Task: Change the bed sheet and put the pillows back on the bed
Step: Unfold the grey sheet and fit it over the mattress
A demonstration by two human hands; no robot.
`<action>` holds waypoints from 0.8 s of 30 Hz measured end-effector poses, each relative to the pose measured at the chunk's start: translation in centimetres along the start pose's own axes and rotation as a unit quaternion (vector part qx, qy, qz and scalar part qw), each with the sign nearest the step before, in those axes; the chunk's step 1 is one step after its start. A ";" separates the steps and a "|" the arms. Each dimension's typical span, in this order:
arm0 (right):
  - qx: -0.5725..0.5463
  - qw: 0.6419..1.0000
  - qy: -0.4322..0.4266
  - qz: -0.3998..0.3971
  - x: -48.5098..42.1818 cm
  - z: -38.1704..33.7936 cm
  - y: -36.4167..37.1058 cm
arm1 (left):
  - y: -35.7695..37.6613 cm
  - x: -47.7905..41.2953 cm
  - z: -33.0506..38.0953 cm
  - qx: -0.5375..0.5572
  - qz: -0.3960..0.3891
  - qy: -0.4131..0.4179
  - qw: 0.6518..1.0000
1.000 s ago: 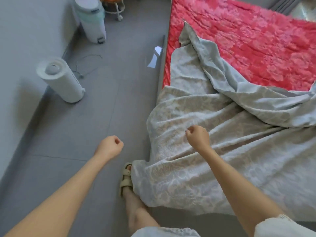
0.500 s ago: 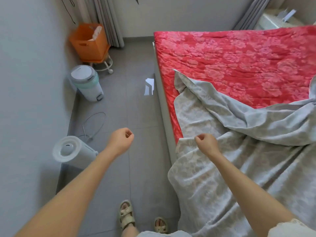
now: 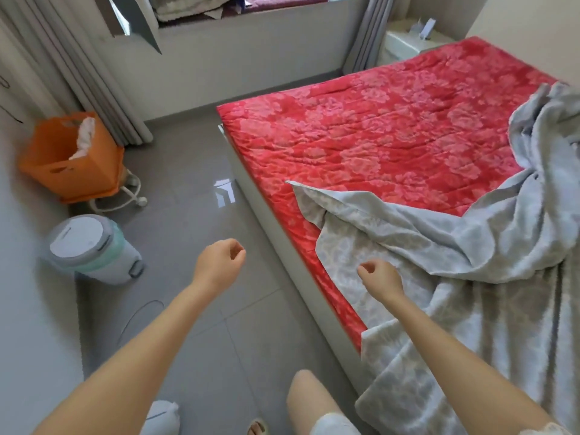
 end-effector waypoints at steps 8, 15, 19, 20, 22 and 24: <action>0.018 0.999 0.026 -0.020 -16.6 -3.1 3.5 | 7.1 -18.3 4.1 -0.019 -0.089 0.041 0.995; 0.051 0.997 0.033 -0.051 -34.2 -6.1 8.3 | 13.4 -33.5 6.3 -0.099 -0.144 0.092 0.980; 0.189 0.974 0.045 -0.119 -40.5 -5.0 10.5 | 15.9 -38.8 6.3 -0.091 -0.147 0.111 0.979; 0.218 0.967 0.047 -0.125 -41.3 -4.8 10.8 | 16.6 -39.6 6.3 -0.095 -0.155 0.130 0.975; 0.213 0.970 0.049 -0.110 -41.7 -5.0 11.3 | 17.5 -40.8 6.3 -0.115 -0.165 0.183 0.962; 0.134 0.986 0.040 -0.093 -41.2 -6.2 11.1 | 18.0 -41.9 6.7 -0.145 -0.169 0.245 0.944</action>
Point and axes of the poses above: each hand's wrist, its own x-axis away from the middle knuckle, its own y-axis out of the palm, z = x × y, the point moved 1 cm from there along -x, towards the middle knuckle, and after that the axes turned 4 degrees about -y, right-handed, at the moved point
